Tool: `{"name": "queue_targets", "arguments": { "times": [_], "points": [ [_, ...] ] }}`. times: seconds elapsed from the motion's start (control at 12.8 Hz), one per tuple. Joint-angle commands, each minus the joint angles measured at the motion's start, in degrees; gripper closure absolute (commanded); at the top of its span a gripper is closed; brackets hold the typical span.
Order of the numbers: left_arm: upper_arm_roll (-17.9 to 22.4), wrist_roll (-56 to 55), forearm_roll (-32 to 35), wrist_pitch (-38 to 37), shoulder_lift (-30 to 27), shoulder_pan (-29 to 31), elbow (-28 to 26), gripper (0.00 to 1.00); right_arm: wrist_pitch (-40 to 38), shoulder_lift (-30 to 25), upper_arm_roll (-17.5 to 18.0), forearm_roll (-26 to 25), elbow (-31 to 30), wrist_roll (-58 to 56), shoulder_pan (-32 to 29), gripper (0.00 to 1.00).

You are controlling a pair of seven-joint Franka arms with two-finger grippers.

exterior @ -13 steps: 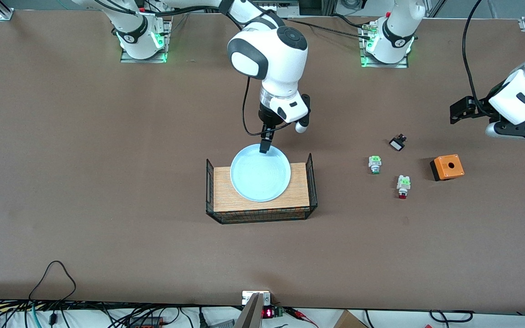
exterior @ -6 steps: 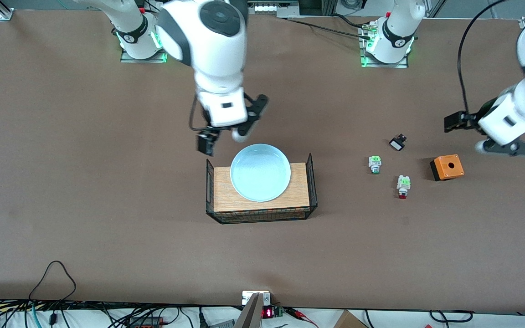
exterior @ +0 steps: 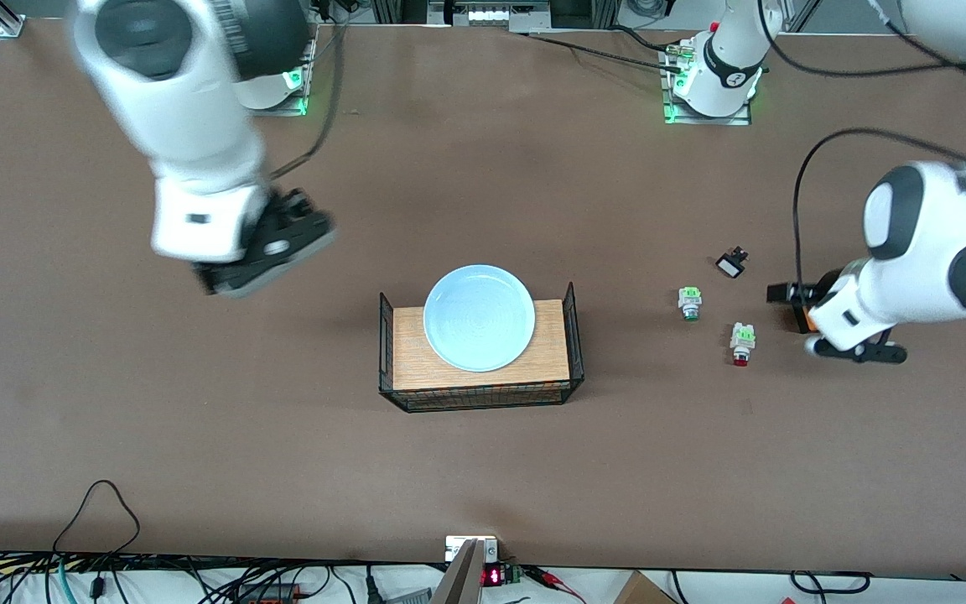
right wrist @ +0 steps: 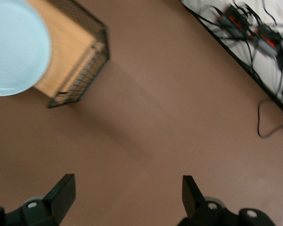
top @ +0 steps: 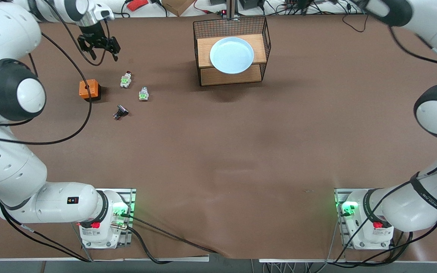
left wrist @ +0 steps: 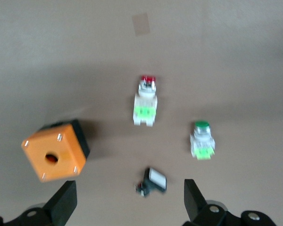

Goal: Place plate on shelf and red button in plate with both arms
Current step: 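Withdraw the right gripper while the left gripper grasps the red-capped button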

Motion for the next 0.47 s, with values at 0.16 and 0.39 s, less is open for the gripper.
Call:
{"name": "queue_targets", "arguments": {
  "times": [0.16,0.39],
  "points": [
    [-0.4,1.5,0.3,15.7,6.2,0.5,-5.3,0.0,-6.0,-5.3,1.0,6.6,-2.6,10.0,-10.4,0.0],
    [-0.4,1.6,0.5,27.5,7.5,0.4,-11.6,0.0,-6.5,-10.1,1.0,9.8,-6.9,12.1,-16.5,0.0]
  ]
}}
